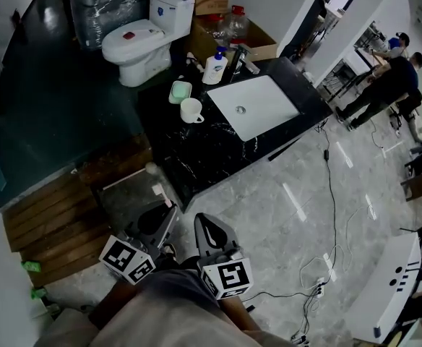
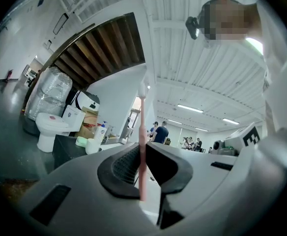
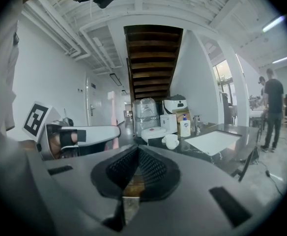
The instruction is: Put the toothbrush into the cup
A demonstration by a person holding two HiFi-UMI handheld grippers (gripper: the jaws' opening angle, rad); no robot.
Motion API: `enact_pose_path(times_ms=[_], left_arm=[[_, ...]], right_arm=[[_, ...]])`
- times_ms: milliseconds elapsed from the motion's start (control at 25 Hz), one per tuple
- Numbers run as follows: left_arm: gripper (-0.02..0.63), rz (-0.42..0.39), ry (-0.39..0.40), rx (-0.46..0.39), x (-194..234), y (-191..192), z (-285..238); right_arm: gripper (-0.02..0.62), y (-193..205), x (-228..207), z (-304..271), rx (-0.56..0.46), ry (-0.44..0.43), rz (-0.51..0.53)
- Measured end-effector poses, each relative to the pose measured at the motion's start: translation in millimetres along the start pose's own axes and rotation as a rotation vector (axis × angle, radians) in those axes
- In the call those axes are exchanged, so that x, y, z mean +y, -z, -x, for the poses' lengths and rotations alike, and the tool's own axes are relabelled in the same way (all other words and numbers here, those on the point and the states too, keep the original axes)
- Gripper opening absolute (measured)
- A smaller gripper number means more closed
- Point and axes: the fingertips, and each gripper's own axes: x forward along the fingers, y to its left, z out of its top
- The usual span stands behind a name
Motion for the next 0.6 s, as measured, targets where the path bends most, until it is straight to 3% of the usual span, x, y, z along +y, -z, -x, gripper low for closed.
enact_pose_path(times_ms=[600], left_arm=[[0.046, 0.034, 0.023, 0.001, 28.3, -7.1, -25.1]], right_arm=[[0.006, -6.9, -9.9, -35.0, 0.021, 0.005, 0.002]])
